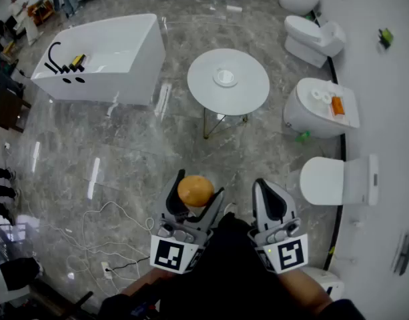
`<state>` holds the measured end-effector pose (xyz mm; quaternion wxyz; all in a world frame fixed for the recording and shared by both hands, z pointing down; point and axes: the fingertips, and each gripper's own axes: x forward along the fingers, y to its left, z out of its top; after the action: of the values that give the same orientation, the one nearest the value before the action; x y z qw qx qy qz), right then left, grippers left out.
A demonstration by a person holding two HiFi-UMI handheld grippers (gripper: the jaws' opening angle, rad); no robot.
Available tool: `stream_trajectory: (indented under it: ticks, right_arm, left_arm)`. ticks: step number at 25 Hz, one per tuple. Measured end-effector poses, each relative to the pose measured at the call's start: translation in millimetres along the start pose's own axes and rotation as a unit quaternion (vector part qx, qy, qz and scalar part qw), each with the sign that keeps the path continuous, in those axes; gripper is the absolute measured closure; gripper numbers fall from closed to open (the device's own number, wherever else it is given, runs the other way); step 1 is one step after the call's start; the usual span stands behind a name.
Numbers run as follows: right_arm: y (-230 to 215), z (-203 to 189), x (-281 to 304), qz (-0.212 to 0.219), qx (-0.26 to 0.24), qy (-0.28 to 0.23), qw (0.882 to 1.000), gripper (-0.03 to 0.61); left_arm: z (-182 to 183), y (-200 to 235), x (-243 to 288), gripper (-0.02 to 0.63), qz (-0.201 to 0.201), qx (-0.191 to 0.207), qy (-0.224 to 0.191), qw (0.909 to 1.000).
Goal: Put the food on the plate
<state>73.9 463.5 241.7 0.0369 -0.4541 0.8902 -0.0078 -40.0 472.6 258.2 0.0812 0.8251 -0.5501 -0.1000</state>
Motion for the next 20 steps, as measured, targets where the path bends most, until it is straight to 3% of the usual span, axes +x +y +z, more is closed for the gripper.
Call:
stream_trajectory:
  ticks: [7, 10, 20]
  right_arm:
    - [-16, -6, -11, -0.011, 0.013, 0.011, 1.000, 0.571]
    - [-30, -7, -15, -0.019, 0.020, 0.019, 0.999, 0.571]
    - [-57, -18, -21, 0.018, 0.012, 0.023, 1.000, 0.571]
  left_arm:
    - [5, -5, 7, 0.255, 0.010, 0.001, -0.027, 0.9996]
    - [2, -7, 12, 0.255, 0.018, 0.000, -0.021, 0.9996]
    - [-12, -17, 26, 0.255, 0.054, 0.015, -0.008, 0.9984]
